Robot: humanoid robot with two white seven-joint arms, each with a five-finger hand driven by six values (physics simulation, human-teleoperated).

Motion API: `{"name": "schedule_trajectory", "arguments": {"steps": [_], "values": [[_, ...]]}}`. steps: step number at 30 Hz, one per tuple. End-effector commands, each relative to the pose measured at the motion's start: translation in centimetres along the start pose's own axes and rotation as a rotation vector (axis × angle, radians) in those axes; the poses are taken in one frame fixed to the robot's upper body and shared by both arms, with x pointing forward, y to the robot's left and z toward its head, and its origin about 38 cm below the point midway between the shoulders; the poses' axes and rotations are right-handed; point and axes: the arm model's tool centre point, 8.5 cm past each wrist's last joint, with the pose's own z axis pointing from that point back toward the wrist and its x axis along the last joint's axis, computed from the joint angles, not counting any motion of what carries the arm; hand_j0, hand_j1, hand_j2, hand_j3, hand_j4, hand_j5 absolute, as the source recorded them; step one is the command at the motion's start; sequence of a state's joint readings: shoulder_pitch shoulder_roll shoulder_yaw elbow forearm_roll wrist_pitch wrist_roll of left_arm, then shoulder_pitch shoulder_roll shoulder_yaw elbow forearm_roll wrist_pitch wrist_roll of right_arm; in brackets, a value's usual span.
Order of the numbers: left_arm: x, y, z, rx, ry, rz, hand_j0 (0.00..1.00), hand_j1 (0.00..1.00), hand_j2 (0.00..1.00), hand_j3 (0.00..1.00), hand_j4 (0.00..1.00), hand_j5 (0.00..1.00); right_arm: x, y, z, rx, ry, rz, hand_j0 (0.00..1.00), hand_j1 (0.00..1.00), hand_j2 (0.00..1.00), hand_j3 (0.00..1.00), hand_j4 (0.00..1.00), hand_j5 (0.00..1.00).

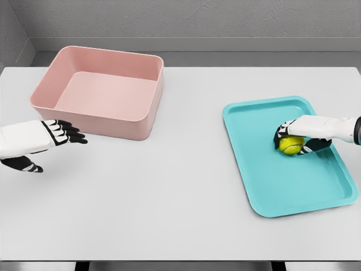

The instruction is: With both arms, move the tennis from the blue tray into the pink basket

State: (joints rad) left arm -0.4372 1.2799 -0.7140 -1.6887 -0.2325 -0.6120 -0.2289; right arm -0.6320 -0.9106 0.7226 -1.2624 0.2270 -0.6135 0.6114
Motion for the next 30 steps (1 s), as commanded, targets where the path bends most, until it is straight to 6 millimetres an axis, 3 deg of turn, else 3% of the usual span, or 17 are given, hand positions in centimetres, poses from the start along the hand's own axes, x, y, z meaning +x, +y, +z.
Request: {"name": "schedule_trajectory", "arguments": {"steps": [1, 7, 12, 20, 24, 27, 30], "values": [[0.0, 0.1, 0.0, 0.005, -0.001, 0.003, 1.0, 1.0, 1.0, 1.0, 1.0, 1.0, 0.1, -0.2, 0.1, -0.012, -0.005, -0.007, 0.49, 0.49, 0.49, 0.49, 0.49, 0.49], [0.0, 0.1, 0.0, 0.006, -0.002, 0.004, 1.0, 1.0, 1.0, 1.0, 1.0, 1.0, 1.0, -3.3, 1.3, -0.076, -0.015, 0.051, 0.47, 0.47, 0.47, 0.47, 0.47, 0.47], [0.1, 0.1, -0.1, 0.006, -0.003, 0.006, 1.0, 1.0, 1.0, 1.0, 1.0, 1.0, 2.6, -4.2, 1.0, -0.087, -0.055, 0.094, 0.45, 0.45, 0.45, 0.45, 0.45, 0.45], [0.2, 0.1, -0.1, 0.006, -0.007, 0.003, 1.0, 1.0, 1.0, 1.0, 1.0, 1.0, 8.3, -6.3, 0.4, -0.111, -0.188, 0.235, 0.45, 0.45, 0.45, 0.45, 0.45, 0.45], [0.2, 0.1, -0.2, 0.008, -0.009, 0.004, 1.0, 1.0, 1.0, 1.0, 1.0, 1.0, 9.8, -6.4, -0.3, -0.115, -0.229, 0.262, 0.41, 0.41, 0.41, 0.41, 0.41, 0.41], [0.2, 0.1, -0.2, 0.008, -0.009, 0.003, 1.0, 1.0, 1.0, 1.0, 1.0, 1.0, 12.5, -7.0, -1.3, -0.137, -0.303, 0.305, 0.42, 0.42, 0.42, 0.42, 0.42, 0.42], [0.2, 0.1, -0.2, 0.008, -0.009, 0.004, 1.0, 1.0, 1.0, 1.0, 1.0, 1.0, 13.7, -7.2, -2.7, -0.154, -0.34, 0.314, 0.41, 0.41, 0.41, 0.41, 0.41, 0.41]]}}
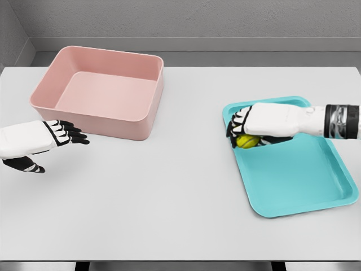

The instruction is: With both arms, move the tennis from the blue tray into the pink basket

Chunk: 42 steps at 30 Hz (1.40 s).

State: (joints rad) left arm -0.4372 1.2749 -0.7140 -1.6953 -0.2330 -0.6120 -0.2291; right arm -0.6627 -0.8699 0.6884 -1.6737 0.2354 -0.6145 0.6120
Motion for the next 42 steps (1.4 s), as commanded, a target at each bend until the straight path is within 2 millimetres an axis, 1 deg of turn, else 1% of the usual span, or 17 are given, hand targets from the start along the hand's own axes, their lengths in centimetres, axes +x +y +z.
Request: {"name": "schedule_trajectory", "arguments": {"steps": [1, 2, 3, 5, 7, 9, 13, 15, 16, 19, 22, 25, 27, 31, 33, 37, 42], "values": [[0.0, 0.1, 0.0, 0.004, 0.0, 0.005, 1.0, 1.0, 1.0, 1.0, 1.0, 1.0, 1.2, -0.5, -1.7, -0.025, -0.051, 0.01, 0.41, 0.41, 0.41, 0.41, 0.41, 0.41], [0.0, 0.1, 0.0, 0.004, 0.0, 0.005, 1.0, 1.0, 1.0, 1.0, 1.0, 1.0, 1.5, -0.6, -2.0, -0.027, -0.062, 0.016, 0.41, 0.41, 0.41, 0.41, 0.41, 0.41], [0.0, 0.0, 0.0, 0.003, 0.0, 0.005, 1.0, 1.0, 1.0, 1.0, 1.0, 1.0, 2.0, -1.3, -2.9, -0.047, -0.086, 0.028, 0.41, 0.41, 0.41, 0.41, 0.41, 0.41], [0.0, 0.0, 0.0, 0.002, 0.0, 0.006, 1.0, 1.0, 1.0, 1.0, 1.0, 1.0, 2.8, -1.0, -4.6, -0.035, -0.119, 0.04, 0.41, 0.41, 0.41, 0.41, 0.41, 0.41], [0.0, 0.0, 0.0, 0.002, 0.0, 0.006, 1.0, 1.0, 1.0, 1.0, 1.0, 1.0, 3.5, -1.2, -6.0, -0.038, -0.148, 0.052, 0.41, 0.41, 0.41, 0.41, 0.41, 0.41], [0.0, 0.0, 0.0, 0.003, -0.001, 0.007, 1.0, 1.0, 1.0, 1.0, 1.0, 1.0, 4.9, -1.4, -8.6, -0.04, -0.202, 0.075, 0.41, 0.41, 0.41, 0.41, 0.41, 0.41], [0.0, 0.0, -0.1, 0.004, -0.002, 0.007, 1.0, 1.0, 1.0, 1.0, 1.0, 1.0, 7.1, -1.2, -12.0, -0.038, -0.278, 0.091, 0.41, 0.41, 0.41, 0.41, 0.41, 0.41], [0.0, 0.0, -0.1, 0.005, -0.003, 0.008, 1.0, 1.0, 1.0, 1.0, 1.0, 1.0, 8.0, -1.4, -13.3, -0.043, -0.3, 0.109, 0.41, 0.41, 0.41, 0.41, 0.41, 0.41], [0.0, 0.0, -0.1, 0.005, -0.003, 0.008, 1.0, 1.0, 1.0, 1.0, 1.0, 1.0, 8.2, -1.6, -13.7, -0.048, -0.307, 0.109, 0.41, 0.41, 0.41, 0.41, 0.41, 0.41], [0.1, -0.1, -0.1, 0.004, -0.003, 0.009, 1.0, 1.0, 1.0, 1.0, 1.0, 1.0, 7.5, -1.4, -15.2, -0.047, -0.295, 0.088, 0.41, 0.41, 0.41, 0.41, 0.41, 0.41], [0.1, -0.1, -0.1, 0.004, -0.003, 0.009, 1.0, 1.0, 1.0, 1.0, 1.0, 1.0, 7.5, -0.8, -17.3, -0.02, -0.301, 0.073, 0.41, 0.41, 0.41, 0.41, 0.41, 0.41], [0.1, -0.1, -0.1, 0.004, -0.003, 0.009, 1.0, 1.0, 1.0, 1.0, 1.0, 1.0, 7.6, -0.5, -18.7, -0.014, -0.303, 0.054, 0.42, 0.42, 0.42, 0.42, 0.42, 0.42], [0.1, -0.1, -0.1, 0.004, -0.003, 0.009, 1.0, 1.0, 1.0, 1.0, 1.0, 1.0, 8.0, -0.3, -19.3, -0.004, -0.311, 0.061, 0.41, 0.41, 0.41, 0.41, 0.41, 0.41], [0.1, -0.1, -0.1, 0.004, -0.003, 0.009, 1.0, 1.0, 1.0, 1.0, 1.0, 1.0, 7.5, 0.3, -20.5, 0.016, -0.302, 0.038, 0.42, 0.42, 0.42, 0.42, 0.42, 0.42], [0.1, -0.1, -0.2, 0.004, -0.005, 0.008, 1.0, 1.0, 1.0, 1.0, 1.0, 1.0, 7.2, 0.6, -20.6, 0.022, -0.293, 0.029, 0.42, 0.42, 0.42, 0.42, 0.42, 0.42], [0.1, -0.1, -0.1, 0.004, -0.003, 0.009, 1.0, 1.0, 1.0, 1.0, 1.0, 1.0, 7.4, 1.1, -21.0, 0.041, -0.297, 0.031, 0.42, 0.42, 0.42, 0.42, 0.42, 0.42], [0.1, -0.1, -0.1, 0.004, -0.003, 0.009, 1.0, 1.0, 1.0, 1.0, 1.0, 1.0, 6.9, 1.7, -21.0, 0.056, -0.283, 0.02, 0.44, 0.44, 0.44, 0.44, 0.44, 0.44]]}}
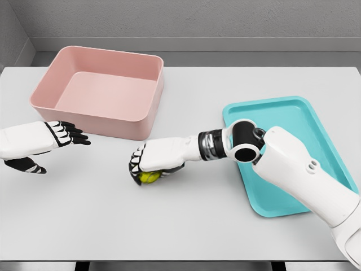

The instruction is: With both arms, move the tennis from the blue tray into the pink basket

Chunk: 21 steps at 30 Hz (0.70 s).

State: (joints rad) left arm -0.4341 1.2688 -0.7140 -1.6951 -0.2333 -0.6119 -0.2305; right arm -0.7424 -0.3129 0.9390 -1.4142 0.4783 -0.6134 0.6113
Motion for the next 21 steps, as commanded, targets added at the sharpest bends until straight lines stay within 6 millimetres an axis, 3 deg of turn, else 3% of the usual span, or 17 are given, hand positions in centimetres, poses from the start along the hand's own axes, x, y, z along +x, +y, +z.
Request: {"name": "schedule_trajectory", "arguments": {"steps": [1, 4, 5, 6, 8, 10, 13, 17, 19, 21], "values": [[0.0, 0.1, 0.1, 0.004, 0.001, 0.004, 1.0, 1.0, 1.0, 1.0, 1.0, 1.0, -0.5, 0.5, 0.0, 0.009, 0.013, -0.018, 0.44, 0.44, 0.44, 0.44, 0.44, 0.44], [0.0, 0.0, -0.1, 0.006, -0.002, 0.006, 1.0, 1.0, 1.0, 1.0, 1.0, 1.0, -0.7, 0.6, 0.1, 0.011, 0.019, -0.021, 0.47, 0.47, 0.47, 0.47, 0.47, 0.47], [0.0, 0.0, -0.1, 0.007, -0.003, 0.005, 1.0, 1.0, 1.0, 1.0, 1.0, 1.0, -0.6, 0.6, 0.1, 0.01, 0.017, -0.021, 0.56, 0.56, 0.56, 0.56, 0.56, 0.56], [0.1, -0.1, -0.2, 0.0, -0.002, -0.003, 1.0, 1.0, 1.0, 1.0, 1.0, 1.0, -0.5, 0.7, 0.0, 0.012, 0.016, -0.021, 0.75, 0.75, 0.75, 0.75, 0.75, 0.75], [0.2, -0.2, -0.6, 0.002, -0.01, -0.007, 1.0, 1.0, 1.0, 1.0, 1.0, 1.0, -0.5, 0.7, 0.0, 0.012, 0.014, -0.021, 0.87, 0.87, 0.87, 0.87, 0.87, 0.87], [0.2, -0.3, -0.7, -0.001, -0.009, -0.013, 1.0, 1.0, 1.0, 1.0, 1.0, 1.0, -0.5, 0.7, 0.0, 0.012, 0.015, -0.02, 0.93, 0.93, 0.93, 0.93, 0.93, 0.93], [0.3, -0.6, -0.8, -0.006, -0.011, -0.012, 1.0, 1.0, 1.0, 1.0, 1.0, 1.0, -0.6, 0.9, 0.0, 0.03, 0.031, 0.004, 0.99, 0.99, 0.99, 0.99, 0.99, 0.99], [0.2, -0.6, -0.7, -0.008, -0.008, -0.009, 1.0, 1.0, 1.0, 1.0, 1.0, 1.0, -0.6, 0.4, 0.1, 0.026, 0.032, 0.015, 0.99, 0.99, 0.99, 0.99, 0.99, 0.99], [0.1, -0.7, -0.7, -0.008, -0.007, -0.008, 1.0, 1.0, 1.0, 1.0, 1.0, 1.0, 0.2, -0.7, 0.2, 0.015, 0.027, 0.071, 0.99, 0.99, 0.99, 0.99, 0.99, 0.99], [0.2, -0.7, -0.7, -0.007, -0.008, -0.008, 1.0, 1.0, 1.0, 1.0, 1.0, 1.0, 0.3, -2.7, 1.7, -0.038, 0.047, 0.112, 0.99, 0.99, 0.99, 0.99, 0.99, 0.99]]}}
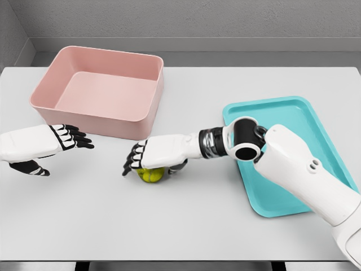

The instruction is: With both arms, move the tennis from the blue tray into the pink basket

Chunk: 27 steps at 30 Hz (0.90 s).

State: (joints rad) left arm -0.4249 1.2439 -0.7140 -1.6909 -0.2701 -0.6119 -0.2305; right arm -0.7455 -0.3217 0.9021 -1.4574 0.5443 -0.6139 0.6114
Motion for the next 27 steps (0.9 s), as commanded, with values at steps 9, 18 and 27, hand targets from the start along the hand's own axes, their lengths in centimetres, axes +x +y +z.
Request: {"name": "schedule_trajectory", "arguments": {"steps": [9, 18, 27], "values": [[0.4, -0.7, -1.6, 0.003, -0.022, -0.015, 1.0, 1.0, 1.0, 1.0, 1.0, 1.0, -1.4, -7.0, 19.8, -0.377, 0.359, 0.129, 1.0, 1.0, 1.0, 1.0, 1.0, 1.0], [1.7, -0.8, -4.4, -0.003, -0.07, -0.081, 1.0, 1.0, 1.0, 1.0, 1.0, 1.0, -0.6, 1.1, 29.1, -0.633, 0.546, -0.155, 1.0, 1.0, 1.0, 1.0, 1.0, 1.0], [4.3, 0.8, -7.9, 0.029, -0.169, -0.11, 1.0, 1.0, 1.0, 1.0, 1.0, 1.0, -0.2, 5.4, 29.6, -0.674, 0.605, -0.273, 1.0, 1.0, 1.0, 1.0, 1.0, 1.0]]}}
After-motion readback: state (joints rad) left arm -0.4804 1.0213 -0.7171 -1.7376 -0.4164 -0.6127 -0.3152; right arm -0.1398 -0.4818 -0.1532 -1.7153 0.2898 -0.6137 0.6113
